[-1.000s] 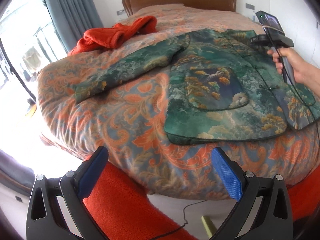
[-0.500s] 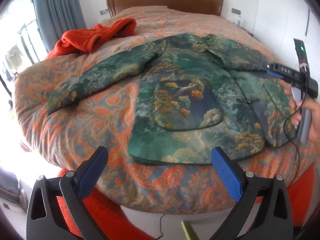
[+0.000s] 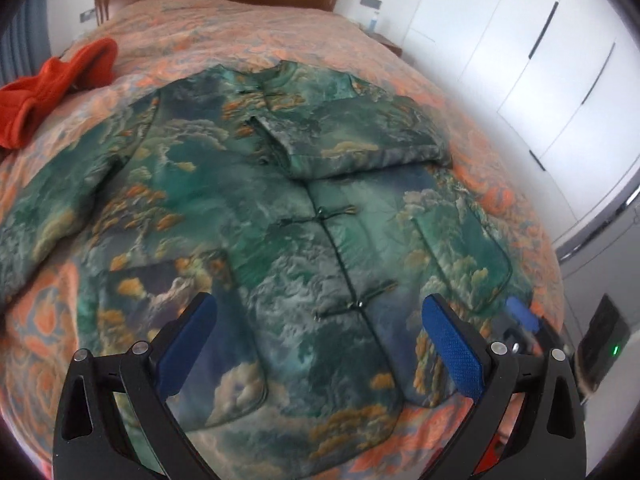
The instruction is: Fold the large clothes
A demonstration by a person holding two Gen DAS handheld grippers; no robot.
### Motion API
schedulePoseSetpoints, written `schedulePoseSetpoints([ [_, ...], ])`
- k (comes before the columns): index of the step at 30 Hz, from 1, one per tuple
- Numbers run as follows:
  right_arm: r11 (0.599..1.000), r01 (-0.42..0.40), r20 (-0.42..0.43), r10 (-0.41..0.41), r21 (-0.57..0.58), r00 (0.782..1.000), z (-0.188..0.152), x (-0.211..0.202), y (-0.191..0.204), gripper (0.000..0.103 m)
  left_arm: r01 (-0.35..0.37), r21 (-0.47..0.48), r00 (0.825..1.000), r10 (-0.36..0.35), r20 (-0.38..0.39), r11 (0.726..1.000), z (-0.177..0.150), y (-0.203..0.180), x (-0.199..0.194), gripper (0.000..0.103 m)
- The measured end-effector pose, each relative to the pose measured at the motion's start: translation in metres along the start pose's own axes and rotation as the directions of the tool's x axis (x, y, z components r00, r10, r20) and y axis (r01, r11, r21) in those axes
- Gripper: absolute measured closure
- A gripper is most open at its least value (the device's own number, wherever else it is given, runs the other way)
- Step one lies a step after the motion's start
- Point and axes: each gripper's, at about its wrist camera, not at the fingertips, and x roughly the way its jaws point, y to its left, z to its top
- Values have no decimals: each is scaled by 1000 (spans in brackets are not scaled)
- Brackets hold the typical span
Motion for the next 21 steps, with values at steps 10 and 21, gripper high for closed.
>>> schedulePoseSetpoints([
  [10, 991, 10, 64, -2, -131, 998, -41, -8, 18, 29, 109, -170, 987, -126, -95, 979, 95, 28, 80, 1],
  [21, 989, -6, 54, 14, -145, 998, -49, -4, 10, 29, -108, -191, 974, 65, -219, 976, 134, 28, 179, 80],
])
